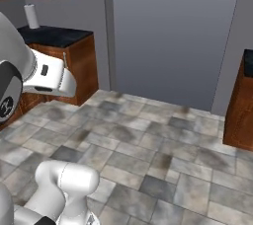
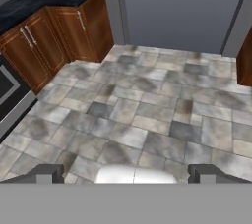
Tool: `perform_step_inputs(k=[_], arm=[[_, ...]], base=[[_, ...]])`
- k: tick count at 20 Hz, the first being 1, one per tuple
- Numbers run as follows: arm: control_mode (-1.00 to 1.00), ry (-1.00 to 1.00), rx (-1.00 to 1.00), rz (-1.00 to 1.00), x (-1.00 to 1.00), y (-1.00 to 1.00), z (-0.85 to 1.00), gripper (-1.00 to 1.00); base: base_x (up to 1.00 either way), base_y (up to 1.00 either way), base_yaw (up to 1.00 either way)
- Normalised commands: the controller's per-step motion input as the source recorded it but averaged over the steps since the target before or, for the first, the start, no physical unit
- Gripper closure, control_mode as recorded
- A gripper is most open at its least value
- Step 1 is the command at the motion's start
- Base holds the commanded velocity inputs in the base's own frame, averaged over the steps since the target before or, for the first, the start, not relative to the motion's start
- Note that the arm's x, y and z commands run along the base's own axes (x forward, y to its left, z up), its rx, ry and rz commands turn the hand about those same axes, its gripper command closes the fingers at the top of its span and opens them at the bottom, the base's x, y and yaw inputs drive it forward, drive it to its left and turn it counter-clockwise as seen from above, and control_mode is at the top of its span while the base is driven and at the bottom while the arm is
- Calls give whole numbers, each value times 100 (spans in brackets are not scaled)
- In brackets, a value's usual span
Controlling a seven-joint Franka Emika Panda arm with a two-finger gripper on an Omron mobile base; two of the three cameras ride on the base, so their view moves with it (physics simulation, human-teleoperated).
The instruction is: Move the bowls from the cabinet to the plates on the dining table.
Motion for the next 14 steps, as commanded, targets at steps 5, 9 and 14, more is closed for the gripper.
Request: perform_step_inputs(k=[5, 9, 14], arm=[[100, 0, 0, 0, 0, 0, 0, -100], [100, 0, 0, 0, 0, 0, 0, -100], [100, 0, 0, 0, 0, 0, 0, -100]], base=[[62, 13, 0], [62, 13, 0], [62, 13, 0]])
